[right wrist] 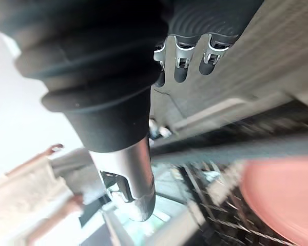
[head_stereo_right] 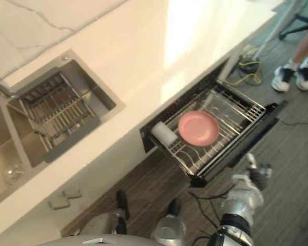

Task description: Walk over to the sink, pick up the cup, carry it to the dishwasher, place the cup inside the dishwasher, then close the dishwasher door

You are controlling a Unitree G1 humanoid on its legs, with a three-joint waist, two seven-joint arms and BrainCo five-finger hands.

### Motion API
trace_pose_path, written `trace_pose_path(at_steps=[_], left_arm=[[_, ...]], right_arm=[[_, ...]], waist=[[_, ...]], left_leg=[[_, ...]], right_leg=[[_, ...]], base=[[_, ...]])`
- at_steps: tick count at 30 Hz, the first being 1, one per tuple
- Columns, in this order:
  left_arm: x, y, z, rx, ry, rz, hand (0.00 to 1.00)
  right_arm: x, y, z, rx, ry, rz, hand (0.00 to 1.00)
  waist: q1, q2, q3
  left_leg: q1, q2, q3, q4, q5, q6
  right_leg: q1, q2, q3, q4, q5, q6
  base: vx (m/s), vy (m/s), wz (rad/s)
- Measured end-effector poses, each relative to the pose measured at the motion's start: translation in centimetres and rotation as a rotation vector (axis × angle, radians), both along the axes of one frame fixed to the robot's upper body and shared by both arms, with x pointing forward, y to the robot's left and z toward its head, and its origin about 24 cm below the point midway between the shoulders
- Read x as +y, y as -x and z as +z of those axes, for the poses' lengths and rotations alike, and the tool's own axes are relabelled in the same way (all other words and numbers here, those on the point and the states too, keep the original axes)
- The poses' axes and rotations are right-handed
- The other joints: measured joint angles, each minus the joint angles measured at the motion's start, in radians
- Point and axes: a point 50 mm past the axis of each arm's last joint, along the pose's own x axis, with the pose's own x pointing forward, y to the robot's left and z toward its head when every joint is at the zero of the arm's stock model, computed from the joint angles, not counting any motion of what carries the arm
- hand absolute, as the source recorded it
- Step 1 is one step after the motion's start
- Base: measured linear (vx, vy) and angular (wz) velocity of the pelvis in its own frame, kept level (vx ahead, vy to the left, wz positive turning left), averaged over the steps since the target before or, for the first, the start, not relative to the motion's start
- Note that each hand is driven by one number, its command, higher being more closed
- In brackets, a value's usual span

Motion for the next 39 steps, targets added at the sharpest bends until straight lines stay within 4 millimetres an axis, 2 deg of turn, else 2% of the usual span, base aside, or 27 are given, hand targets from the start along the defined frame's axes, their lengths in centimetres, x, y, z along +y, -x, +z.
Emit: trace_pose_path(at_steps=[3,8,11,15,16,18,23,24,27,29,32,34,37,39], left_arm=[[-0.4,0.6,-0.1,0.011,0.018,-0.026,0.00],[-0.6,1.0,-0.2,0.036,0.012,-0.141,0.00],[-1.1,1.0,-0.2,0.034,0.034,-0.172,0.00],[-2.1,1.4,-0.4,0.050,0.058,-0.210,0.00],[-2.1,1.8,-0.4,0.066,0.060,-0.212,0.00],[-2.1,2.3,-0.4,0.084,0.060,-0.218,0.00],[-2.7,2.9,-0.5,0.103,0.078,-0.219,0.00],[-2.8,3.0,-0.5,0.105,0.081,-0.218,0.00],[-2.9,3.0,-0.6,0.104,0.087,-0.218,0.00],[-2.9,3.0,-0.6,0.103,0.089,-0.218,0.00],[-3.2,3.1,-0.6,0.105,0.094,-0.216,0.00],[-3.4,3.5,-0.6,0.113,0.101,-0.218,0.00],[-3.4,3.9,-0.6,0.119,0.108,-0.217,0.00],[-3.6,4.2,-0.6,0.120,0.119,-0.228,0.00]], right_arm=[[0.7,-0.2,-0.9,0.048,-0.025,0.005,0.00],[1.0,-1.2,-0.3,0.067,0.020,0.068,0.00],[1.5,-2.2,0.2,0.068,0.038,0.110,0.00],[1.6,-4.3,2.1,0.114,0.139,0.210,0.00],[1.8,-5.1,2.7,0.117,0.152,0.234,0.00],[2.4,-6.0,3.1,0.113,0.149,0.267,0.00],[3.6,-7.4,3.6,0.117,0.144,0.343,0.00],[3.6,-7.5,3.7,0.117,0.144,0.348,0.00],[3.9,-8.0,4.0,0.122,0.147,0.375,0.00],[3.7,-8.0,4.2,0.124,0.151,0.383,0.00],[3.4,-8.5,4.8,0.132,0.162,0.391,0.00],[3.4,-9.5,5.4,0.135,0.151,0.393,0.00],[2.9,-10.4,6.4,0.155,0.181,0.402,0.00],[2.6,-11.2,7.6,0.140,0.186,0.392,0.00]], waist=[[0.001,0.006,0.004],[-0.002,0.015,0.007],[-0.010,0.031,0.008],[-0.007,0.084,0.008],[-0.005,0.101,0.004],[-0.002,0.106,0.002],[0.005,0.117,-0.007],[0.006,0.121,-0.009],[0.008,0.123,-0.010],[0.007,0.123,-0.010],[0.020,0.116,-0.005],[0.030,0.114,-0.003],[0.045,0.131,0.001],[0.057,0.142,0.009]], left_leg=[[0.001,-0.011,-0.024,0.002,0.007,-0.017],[0.003,-0.016,-0.041,0.002,0.027,-0.055],[0.004,-0.016,-0.047,0.002,0.046,-0.083],[-0.002,-0.009,-0.069,0.002,0.037,-0.079],[-0.001,-0.003,-0.067,0.002,0.017,-0.053],[-0.003,-0.001,-0.063,-0.002,0.010,-0.043],[-0.006,0.006,-0.066,0.002,0.014,-0.044],[-0.007,0.007,-0.068,0.002,0.030,-0.050],[-0.007,0.007,-0.083,0.002,0.062,-0.028],[-0.008,-0.003,-0.098,0.002,0.077,-0.044],[-0.016,-0.028,-0.098,0.002,0.135,-0.068],[-0.024,-0.038,-0.101,0.002,0.182,-0.069],[-0.053,-0.042,-0.131,0.002,0.225,-0.040],[-0.071,-0.042,-0.152,0.002,0.243,-0.035]], right_leg=[[0.011,-0.020,-0.031,0.030,-0.024,0.008],[0.013,-0.031,-0.043,0.049,-0.033,0.010],[0.025,-0.032,-0.061,0.049,-0.037,0.008],[0.028,-0.026,-0.089,0.054,-0.048,0.002],[0.028,-0.013,-0.089,0.052,-0.044,-0.002],[0.028,-0.008,-0.090,0.045,-0.034,-0.008],[0.030,-0.007,-0.105,0.060,-0.036,-0.012],[0.030,-0.008,-0.109,0.067,-0.038,-0.012],[0.028,-0.024,-0.125,0.111,-0.064,-0.003],[0.028,-0.045,-0.142,0.141,-0.087,0.001],[0.026,-0.071,-0.155,0.171,-0.106,0.004],[0.026,-0.083,-0.167,0.177,-0.109,0.000],[0.017,-0.084,-0.201,0.189,-0.114,-0.008],[0.004,-0.091,-0.204,0.206,-0.124,-0.023]], base=[[0.06,0.003,0.28],[0.01,-0.019,0.09],[-0.09,-0.019,0.15],[-0.13,-0.002,0.11],[-0.12,-0.014,-0.03],[-0.07,-0.020,-0.02],[-0.01,-0.034,0.08],[0.05,-0.042,0.13],[0.04,-0.049,0.19],[0.03,-0.045,0.26],[-0.04,-0.049,0.20],[-0.11,-0.057,0.19],[-0.15,-0.067,0.31],[-0.16,-0.040,0.23]])
